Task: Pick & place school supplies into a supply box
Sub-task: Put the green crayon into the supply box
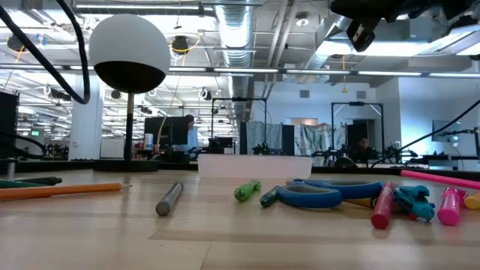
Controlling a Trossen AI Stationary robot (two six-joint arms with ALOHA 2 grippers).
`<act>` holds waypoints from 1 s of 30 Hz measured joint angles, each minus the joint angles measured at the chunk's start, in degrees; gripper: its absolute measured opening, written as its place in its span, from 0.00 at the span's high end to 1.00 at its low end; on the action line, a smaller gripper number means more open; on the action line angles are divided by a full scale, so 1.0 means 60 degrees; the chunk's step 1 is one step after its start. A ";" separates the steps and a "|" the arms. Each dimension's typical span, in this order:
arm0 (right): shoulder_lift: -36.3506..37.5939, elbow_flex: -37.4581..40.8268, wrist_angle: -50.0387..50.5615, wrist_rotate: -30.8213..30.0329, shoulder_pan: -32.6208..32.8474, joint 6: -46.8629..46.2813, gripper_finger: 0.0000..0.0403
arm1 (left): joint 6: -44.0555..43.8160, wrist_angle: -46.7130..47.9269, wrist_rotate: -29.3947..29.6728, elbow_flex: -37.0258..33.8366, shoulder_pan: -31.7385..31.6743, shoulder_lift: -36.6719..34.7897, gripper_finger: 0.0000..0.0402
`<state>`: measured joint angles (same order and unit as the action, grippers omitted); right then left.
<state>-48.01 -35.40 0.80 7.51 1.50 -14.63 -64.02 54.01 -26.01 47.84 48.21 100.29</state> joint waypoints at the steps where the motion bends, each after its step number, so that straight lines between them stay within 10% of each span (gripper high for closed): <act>1: 0.0000 0.0000 0.0001 0.0000 0.0004 0.0000 1.00 | -0.0150 0.0044 0.0086 0.0050 -0.0041 0.0004 0.70; 22: 0.0000 0.0000 0.0002 0.0000 0.0000 0.0014 1.00 | -0.1881 0.2900 0.5209 0.2895 -0.0544 0.0025 0.70; 30: 0.0000 0.0000 0.0002 0.0000 -0.0004 0.0237 1.00 | -0.0440 0.3302 0.6098 0.1768 -0.0628 0.0018 0.70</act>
<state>-48.01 -35.40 0.82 7.51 1.48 -13.21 -66.66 73.82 10.58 58.45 44.45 100.40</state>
